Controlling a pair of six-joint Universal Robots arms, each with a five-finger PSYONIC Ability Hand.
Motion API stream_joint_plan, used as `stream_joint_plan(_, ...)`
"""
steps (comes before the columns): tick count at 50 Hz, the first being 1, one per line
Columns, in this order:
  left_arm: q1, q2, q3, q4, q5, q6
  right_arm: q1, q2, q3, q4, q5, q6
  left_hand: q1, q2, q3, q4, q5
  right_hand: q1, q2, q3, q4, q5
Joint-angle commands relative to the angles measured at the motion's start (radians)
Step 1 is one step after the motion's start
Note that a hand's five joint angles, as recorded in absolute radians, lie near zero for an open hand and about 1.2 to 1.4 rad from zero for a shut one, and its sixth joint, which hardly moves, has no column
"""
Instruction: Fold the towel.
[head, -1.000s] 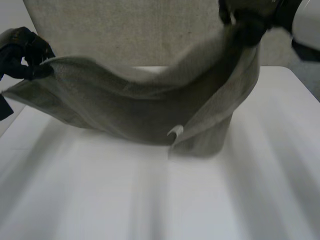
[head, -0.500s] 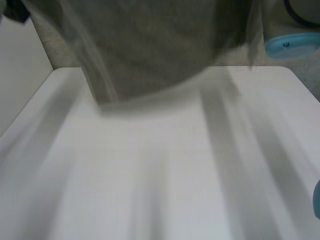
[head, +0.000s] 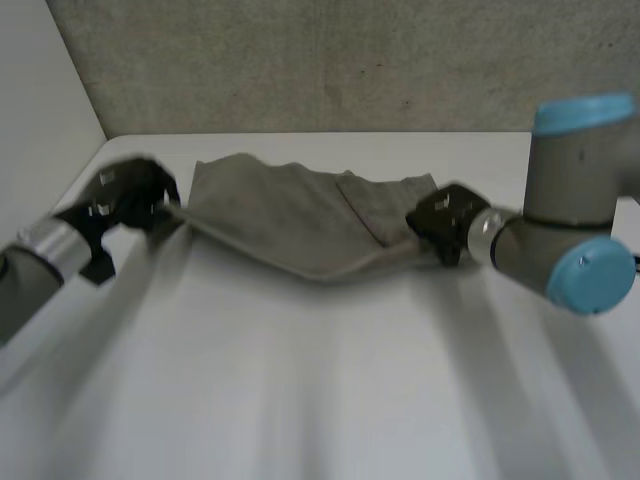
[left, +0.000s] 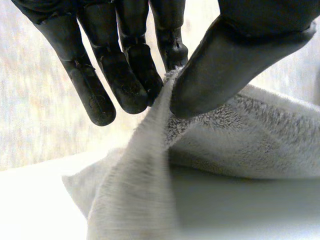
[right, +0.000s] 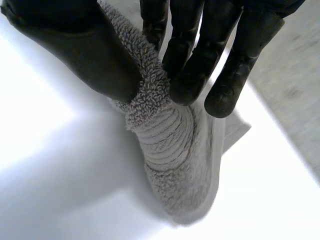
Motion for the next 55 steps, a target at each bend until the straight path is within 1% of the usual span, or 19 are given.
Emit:
stream_joint_plan(1, 0.048, 0.009, -0.167, -0.050, 0.016, 0.211, -0.002, -0.079, 0.283, -0.151, 0.006, -0.008, 0.100, 0.052, 0.045, 0.032, 0.061, 0.071, 0.070, 0.052, 0.052, 0.062)
stream_joint_plan(2, 0.048, 0.009, -0.167, -0.050, 0.016, 0.211, -0.001, -0.107, 0.335, -0.180, 0.006, -0.008, 0.100, 0.052, 0.045, 0.032, 0.061, -0.129, -0.129, -0.148, -0.147, -0.137)
stream_joint_plan(3, 0.051, 0.010, -0.178, -0.076, 0.016, 0.234, -0.001, -0.107, 0.336, -0.180, 0.006, -0.008, 0.100, 0.052, 0.045, 0.032, 0.061, -0.131, -0.131, -0.150, -0.149, -0.139)
stream_joint_plan(4, 0.052, 0.012, -0.185, -0.102, 0.014, 0.249, 0.001, -0.134, 0.382, -0.207, 0.008, 0.002, 0.100, 0.052, 0.045, 0.032, 0.061, -0.442, -0.442, -0.461, -0.460, -0.451)
stream_joint_plan(5, 0.052, 0.012, -0.185, -0.102, 0.014, 0.249, 0.001, -0.134, 0.382, -0.208, 0.008, 0.002, 0.100, 0.052, 0.045, 0.032, 0.061, -0.445, -0.445, -0.464, -0.463, -0.454)
stream_joint_plan(6, 0.052, 0.012, -0.185, -0.124, 0.014, 0.261, -0.002, -0.163, 0.422, -0.235, 0.012, 0.011, 0.100, 0.052, 0.045, 0.032, 0.061, -0.695, -0.695, -0.714, -0.713, -0.704)
stream_joint_plan(7, 0.052, 0.012, -0.185, -0.139, 0.013, 0.266, -0.001, -0.194, 0.458, -0.263, 0.016, 0.011, 0.100, 0.052, 0.045, 0.032, 0.061, -0.822, -0.823, -0.841, -0.841, -0.831)
stream_joint_plan(10, 0.052, 0.012, -0.184, -0.142, 0.011, 0.265, -0.004, -0.251, 0.527, -0.312, 0.016, 0.019, 0.100, 0.052, 0.045, 0.032, 0.061, -0.906, -0.906, -0.924, -0.924, -0.914)
stream_joint_plan(19, 0.040, 0.026, -0.187, -0.142, 0.002, 0.255, -0.021, -0.328, 0.623, -0.373, 0.008, 0.063, 0.100, 0.052, 0.045, 0.032, 0.061, -0.909, -0.909, -0.928, -0.927, -0.918)
stream_joint_plan(24, 0.032, 0.026, -0.190, -0.141, 0.000, 0.254, -0.079, -0.340, 0.664, -0.476, 0.002, 0.058, 0.100, 0.052, 0.045, 0.032, 0.061, -0.897, -0.897, -0.916, -0.915, -0.906)
stream_joint_plan(26, 0.020, 0.026, -0.188, -0.139, -0.001, 0.252, -0.099, -0.342, 0.690, -0.574, -0.021, 0.048, 0.100, 0.052, 0.045, 0.032, 0.061, -0.897, -0.897, -0.916, -0.915, -0.906)
stream_joint_plan(31, 0.011, 0.024, -0.190, -0.139, -0.001, 0.251, -0.119, -0.328, 0.697, -0.629, -0.055, 0.037, 0.100, 0.052, 0.045, 0.032, 0.061, -0.885, -0.886, -0.904, -0.904, -0.894)
stream_joint_plan(37, 0.009, 0.009, -0.190, -0.139, -0.003, 0.249, -0.139, -0.248, 0.683, -0.622, -0.049, 0.000, 0.100, 0.052, 0.045, 0.032, 0.061, -0.885, -0.886, -0.904, -0.904, -0.894)
stream_joint_plan(43, 0.011, -0.002, -0.190, -0.139, -0.003, 0.249, -0.194, -0.259, 0.701, -0.557, -0.055, -0.052, 0.100, 0.052, 0.045, 0.032, 0.061, -0.885, -0.886, -0.904, -0.904, -0.894)
stream_joint_plan(45, 0.012, -0.002, -0.190, -0.139, -0.001, 0.249, -0.208, -0.282, 0.709, -0.478, -0.063, -0.083, 0.100, 0.052, 0.045, 0.032, 0.061, -0.888, -0.889, -0.907, -0.907, -0.897)
stream_joint_plan(46, 0.012, -0.002, -0.190, -0.139, -0.001, 0.249, -0.208, -0.282, 0.709, -0.478, -0.063, -0.083, 0.100, 0.052, 0.045, 0.032, 0.061, -0.888, -0.889, -0.907, -0.907, -0.897)
stream_joint_plan(48, 0.012, -0.002, -0.192, -0.138, -0.001, 0.249, -0.214, -0.303, 0.715, -0.407, -0.084, -0.096, 0.100, 0.052, 0.045, 0.032, 0.061, -0.888, -0.889, -0.907, -0.907, -0.897)
stream_joint_plan(51, 0.014, -0.005, -0.190, -0.138, -0.001, 0.249, -0.218, -0.312, 0.721, -0.386, -0.101, -0.098, 0.100, 0.052, 0.045, 0.032, 0.061, -0.888, -0.889, -0.907, -0.907, -0.897)
stream_joint_plan(55, 0.014, -0.013, -0.192, -0.136, -0.003, 0.249, -0.235, -0.343, 0.758, -0.373, -0.156, -0.098, 0.100, 0.052, 0.045, 0.032, 0.061, -0.885, -0.886, -0.904, -0.904, -0.894)
